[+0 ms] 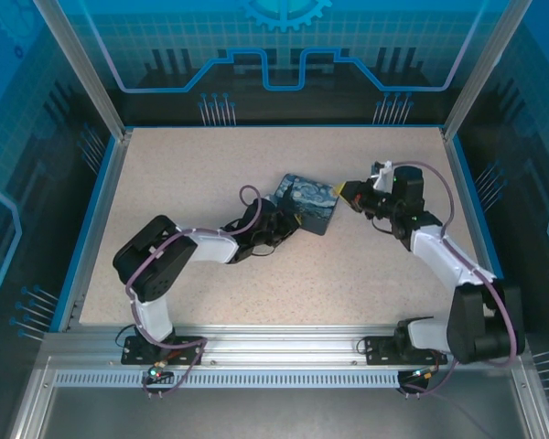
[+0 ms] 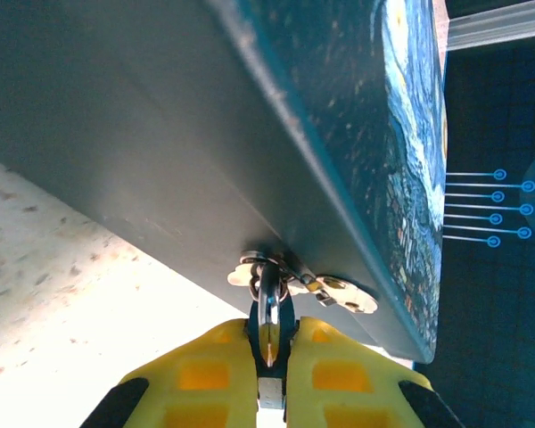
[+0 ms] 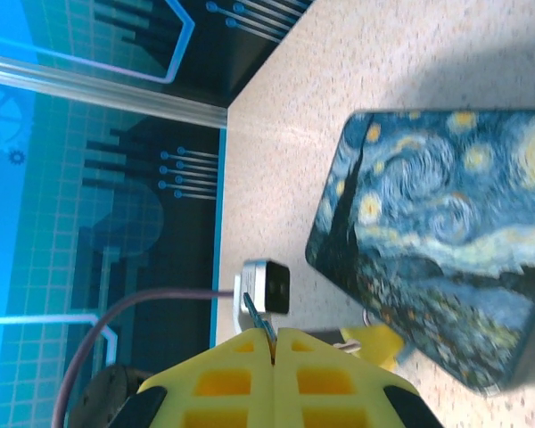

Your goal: Unlock the padlock with the key

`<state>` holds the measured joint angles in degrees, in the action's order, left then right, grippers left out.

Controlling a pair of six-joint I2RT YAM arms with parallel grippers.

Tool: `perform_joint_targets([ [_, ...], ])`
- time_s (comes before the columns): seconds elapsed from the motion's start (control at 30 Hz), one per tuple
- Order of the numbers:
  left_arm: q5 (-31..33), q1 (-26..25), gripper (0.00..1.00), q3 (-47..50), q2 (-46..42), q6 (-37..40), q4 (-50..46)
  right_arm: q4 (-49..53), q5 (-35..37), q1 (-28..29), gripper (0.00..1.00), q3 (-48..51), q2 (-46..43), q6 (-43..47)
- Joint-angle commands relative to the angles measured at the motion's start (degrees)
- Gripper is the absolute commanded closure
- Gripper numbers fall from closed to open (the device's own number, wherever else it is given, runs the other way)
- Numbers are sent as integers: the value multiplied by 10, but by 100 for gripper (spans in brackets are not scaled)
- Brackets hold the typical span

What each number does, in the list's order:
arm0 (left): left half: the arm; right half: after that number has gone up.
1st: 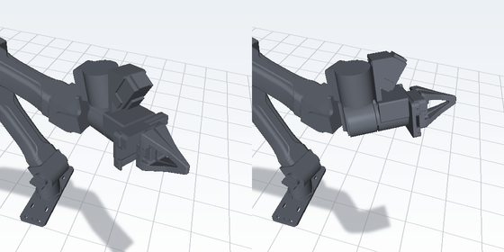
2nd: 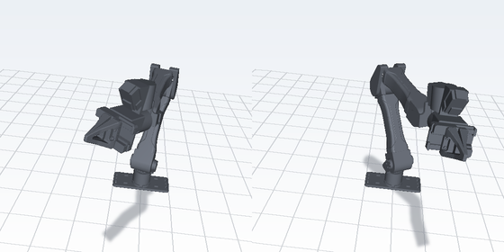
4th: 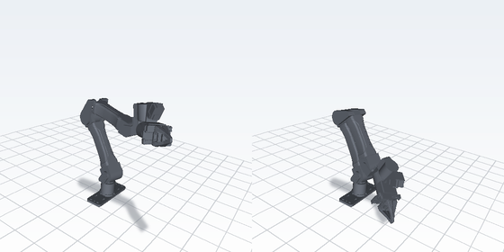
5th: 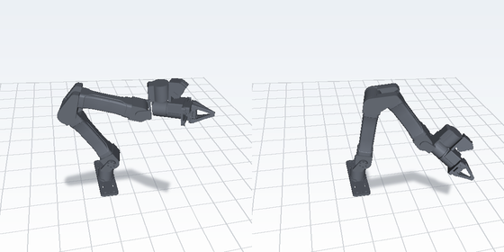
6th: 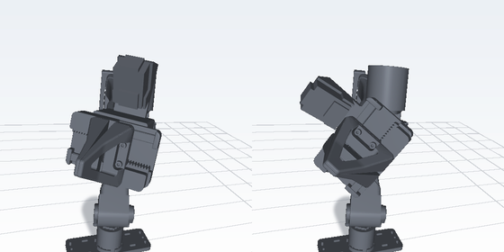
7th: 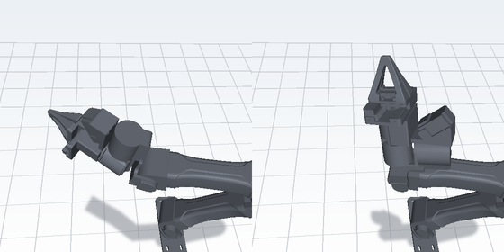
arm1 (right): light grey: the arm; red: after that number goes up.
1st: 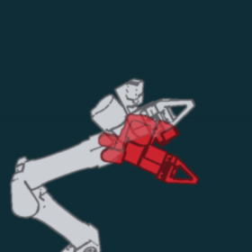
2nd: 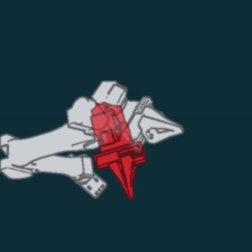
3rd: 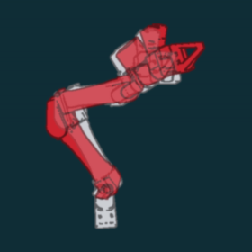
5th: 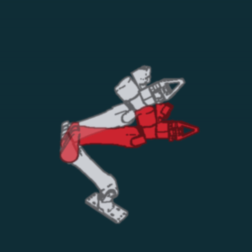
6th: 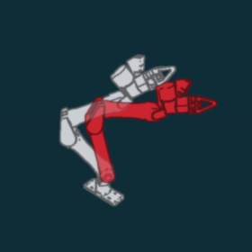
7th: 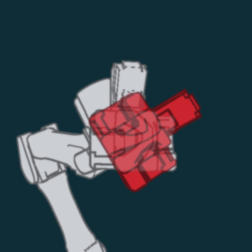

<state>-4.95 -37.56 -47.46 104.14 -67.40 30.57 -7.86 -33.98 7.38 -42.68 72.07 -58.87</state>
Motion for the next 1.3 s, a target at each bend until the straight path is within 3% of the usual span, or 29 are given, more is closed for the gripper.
perform_joint_targets([
  [0.0, -13, 10, 100, 19, -39, -41, 11, 34, 4, 29, 100, 46, -39, -28],
  [0.17, 19, 12, 100, 56, -52, -84, 46, -2, 39, 107, 100, 98, -48, -77],
  [0.4, 28, 19, 100, 91, -65, -119, 82, -113, 90, 196, 100, 139, 14, -106],
  [0.67, -52, 23, 100, 79, -60, -136, 120, -186, 145, 201, 100, 167, 50, -119],
  [0.93, -112, 28, 100, 75, -65, -145, 175, -217, 130, 168, 100, 150, 77, -115],
  [1.27, -90, 31, 100, 88, -46, -186, 295, -167, 98, 135, 100, 137, 13, -128],
])
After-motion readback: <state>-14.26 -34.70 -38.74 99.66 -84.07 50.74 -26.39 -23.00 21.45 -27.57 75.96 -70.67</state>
